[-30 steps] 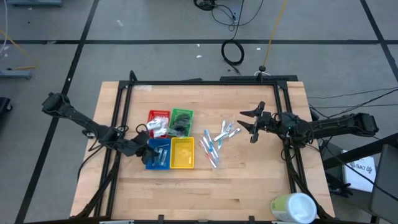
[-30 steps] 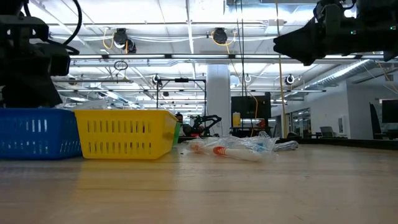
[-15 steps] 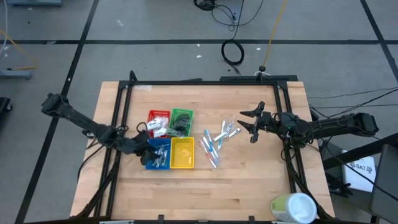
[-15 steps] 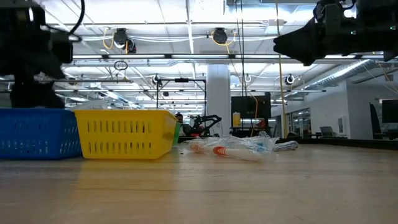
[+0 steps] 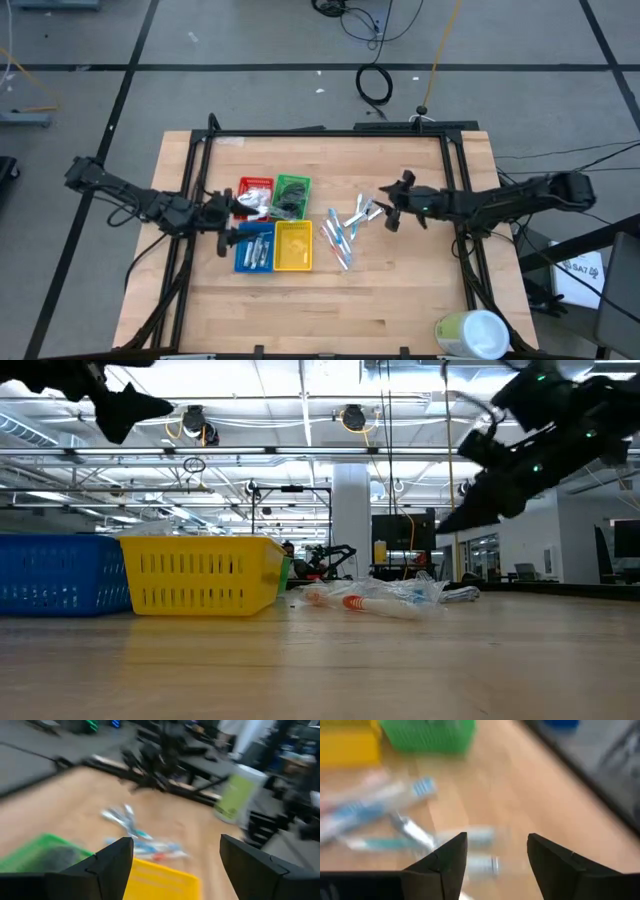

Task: Pick & Place Travel size toiletries
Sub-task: Put the silver nail cutter into the blue bin

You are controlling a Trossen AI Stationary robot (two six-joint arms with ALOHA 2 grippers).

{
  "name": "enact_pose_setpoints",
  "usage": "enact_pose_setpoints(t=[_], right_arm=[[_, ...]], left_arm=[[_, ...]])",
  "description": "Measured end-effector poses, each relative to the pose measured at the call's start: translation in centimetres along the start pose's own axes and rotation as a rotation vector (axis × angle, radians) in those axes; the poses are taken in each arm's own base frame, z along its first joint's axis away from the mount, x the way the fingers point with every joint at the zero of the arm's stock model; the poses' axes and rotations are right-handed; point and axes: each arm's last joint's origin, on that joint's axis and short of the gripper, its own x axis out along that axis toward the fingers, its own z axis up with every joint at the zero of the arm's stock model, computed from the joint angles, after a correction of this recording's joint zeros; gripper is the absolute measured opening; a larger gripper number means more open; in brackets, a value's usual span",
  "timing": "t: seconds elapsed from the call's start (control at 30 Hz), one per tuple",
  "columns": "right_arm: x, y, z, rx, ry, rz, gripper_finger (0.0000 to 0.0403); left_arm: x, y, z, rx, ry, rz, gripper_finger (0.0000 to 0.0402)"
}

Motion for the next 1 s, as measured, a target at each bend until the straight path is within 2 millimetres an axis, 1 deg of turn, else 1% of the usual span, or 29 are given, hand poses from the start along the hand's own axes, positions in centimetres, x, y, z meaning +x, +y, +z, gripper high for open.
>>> enact_pose_setpoints(t=[0.13,0.23,0.43,0.57,0.63,0.87,1.0], right_arm=[[0.6,0.2,-0.9,0.034,0.221,0.033,0.0195],[1.1,0.5,-1.6,0.027,0.282,0.079,0.0193],[2.0,0.7,-2.6,0.015,0.359,0.144,0.0192],[2.7,0.8,-3.1,-0.032,0.391,0.15,0.0192],[2.9,0.9,-3.5,-0.027,0.409,0.157,0.0191],[3.1,1.6,-3.7,0.011,0.423,0.2,0.019],[2.9,1.9,-3.8,0.025,0.435,0.247,0.0174]], left_arm=[[0.1,0.6,0.2,0.05,-0.044,0.13,0.0291],[0.2,0.9,0.3,0.08,-0.057,0.187,0.029],[0.3,1.4,0.5,0.099,-0.063,0.224,0.0294],[0.3,1.5,0.5,0.098,-0.064,0.232,0.0294],[0.3,1.5,0.5,0.098,-0.063,0.231,0.0294],[0.3,1.6,0.4,0.102,-0.056,0.233,0.0294],[0.3,1.6,0.4,0.102,-0.055,0.233,0.0294]])
